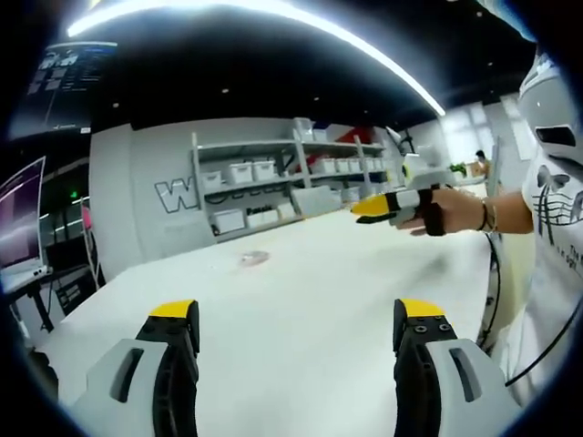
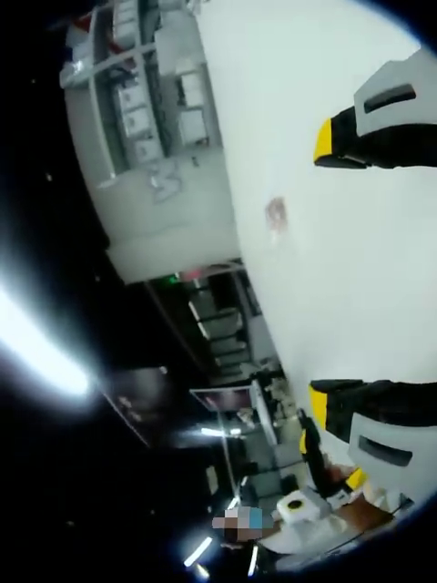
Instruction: Open the resealable bag by pulling the two sides of the seal apart until the entire bag opening is separated and visibly accessible.
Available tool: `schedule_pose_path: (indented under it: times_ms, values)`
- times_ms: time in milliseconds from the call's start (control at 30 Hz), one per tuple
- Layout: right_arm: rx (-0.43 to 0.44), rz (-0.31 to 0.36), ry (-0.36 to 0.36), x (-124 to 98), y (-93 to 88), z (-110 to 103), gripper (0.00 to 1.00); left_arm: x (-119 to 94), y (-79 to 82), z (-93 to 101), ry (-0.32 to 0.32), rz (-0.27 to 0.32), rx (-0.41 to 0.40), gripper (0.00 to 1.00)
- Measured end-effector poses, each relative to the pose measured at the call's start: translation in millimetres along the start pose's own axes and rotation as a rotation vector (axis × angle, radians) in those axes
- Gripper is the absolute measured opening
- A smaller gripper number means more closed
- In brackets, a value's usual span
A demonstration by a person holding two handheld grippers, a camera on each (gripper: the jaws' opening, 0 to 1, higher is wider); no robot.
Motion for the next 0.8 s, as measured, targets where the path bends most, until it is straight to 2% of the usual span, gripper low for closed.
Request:
schedule_pose_path:
  times_ms: [233,567,800]
  values:
    - [-0.001,0.020,-0.021,-16.0,-7.9,-0.9,0.97,7.7,-2.8,0.4,-0.010,-0.012,-0.009,0.87]
    - [-0.052,0.058,-0.068,-47.6,-21.5,-12.2,0.97,12.1,-5.8,-5.1,0.015,-0.010,-0.030,0.85]
    - [0.001,0.082,-0.080,-59.3,-27.1,-12.9,0.97,19.6,-7.3,-1.9,0.013,-0.017,-0.034,0.84]
Point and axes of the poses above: the point that each gripper's makers call its tool centre point, and the gripper's own axes: x roughly forward along the fingers, z roughly to its right, y roughly out of its top, the point moved 8 cm from there along -x, roughly backward along the fingers, and after that the axes turned 12 degrees about -x, right-handed, at the moved point
